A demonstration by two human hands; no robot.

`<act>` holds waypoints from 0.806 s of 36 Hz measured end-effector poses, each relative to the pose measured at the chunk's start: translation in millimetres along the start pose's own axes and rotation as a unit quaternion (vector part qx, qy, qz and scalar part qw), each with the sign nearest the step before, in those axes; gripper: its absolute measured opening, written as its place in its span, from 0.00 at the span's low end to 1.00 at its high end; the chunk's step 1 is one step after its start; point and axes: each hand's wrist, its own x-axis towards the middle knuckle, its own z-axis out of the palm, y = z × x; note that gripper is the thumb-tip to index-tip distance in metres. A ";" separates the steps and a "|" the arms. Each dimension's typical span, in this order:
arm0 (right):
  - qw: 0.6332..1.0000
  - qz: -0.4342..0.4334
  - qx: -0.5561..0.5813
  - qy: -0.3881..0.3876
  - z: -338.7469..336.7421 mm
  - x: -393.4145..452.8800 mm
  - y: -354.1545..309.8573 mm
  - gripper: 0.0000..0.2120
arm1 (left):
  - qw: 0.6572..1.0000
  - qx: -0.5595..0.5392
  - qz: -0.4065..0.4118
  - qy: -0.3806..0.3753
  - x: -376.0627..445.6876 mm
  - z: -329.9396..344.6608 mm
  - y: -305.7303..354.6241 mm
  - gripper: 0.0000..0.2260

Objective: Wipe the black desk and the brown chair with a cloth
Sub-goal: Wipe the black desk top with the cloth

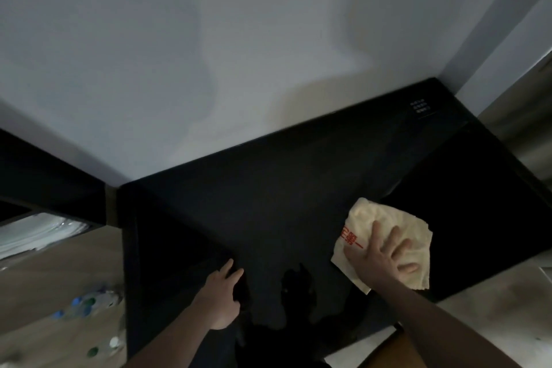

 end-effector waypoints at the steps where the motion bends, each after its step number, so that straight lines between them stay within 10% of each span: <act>1: 1.000 0.001 -0.001 0.002 3.3 -4.4 -2.8 0.50 | 1.000 -0.006 0.007 0.006 -2.7 1.0 -4.0 0.33; 14: 0.998 -0.051 -0.018 -0.030 146.0 -133.5 -92.4 0.47 | 0.990 -0.032 0.102 0.088 -58.7 27.1 -112.4 0.31; 29: 0.950 -0.193 0.095 -0.227 257.0 -265.0 -192.2 0.30 | 0.984 -0.047 0.027 0.167 -106.2 81.2 -232.0 0.33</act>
